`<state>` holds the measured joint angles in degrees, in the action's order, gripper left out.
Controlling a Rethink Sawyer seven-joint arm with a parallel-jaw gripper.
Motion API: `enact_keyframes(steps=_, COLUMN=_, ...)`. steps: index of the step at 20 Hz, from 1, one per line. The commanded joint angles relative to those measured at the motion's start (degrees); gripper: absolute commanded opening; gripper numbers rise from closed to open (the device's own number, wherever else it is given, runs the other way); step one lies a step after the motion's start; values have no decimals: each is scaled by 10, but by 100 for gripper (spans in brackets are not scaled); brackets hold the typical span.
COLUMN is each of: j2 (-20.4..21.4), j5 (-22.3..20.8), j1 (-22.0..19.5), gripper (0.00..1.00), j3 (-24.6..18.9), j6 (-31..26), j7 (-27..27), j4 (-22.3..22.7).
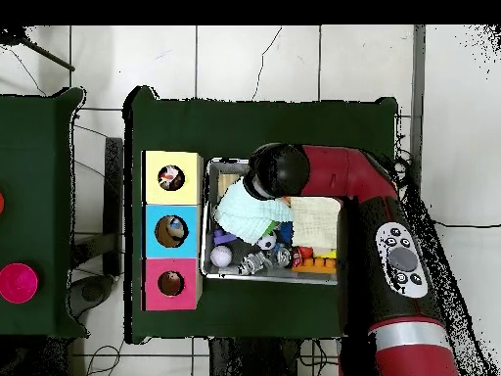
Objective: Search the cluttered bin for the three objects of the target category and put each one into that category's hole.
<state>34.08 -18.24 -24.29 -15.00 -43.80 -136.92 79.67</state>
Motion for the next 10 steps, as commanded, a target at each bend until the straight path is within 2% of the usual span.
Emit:
enact_keyframes(steps=1, j2=-20, j5=-38, j1=-19, gripper=100, j3=-39, j6=59, j7=88, j4=103)
enact_keyframes(steps=7, j2=14, j5=-40, j1=-21, gripper=100, j3=-32, j6=79, j7=65, j4=165)
enact_keyframes(steps=10, j2=-5, j5=-49, j1=-27, gripper=100, j3=-36, j6=97, j7=69, j4=167)
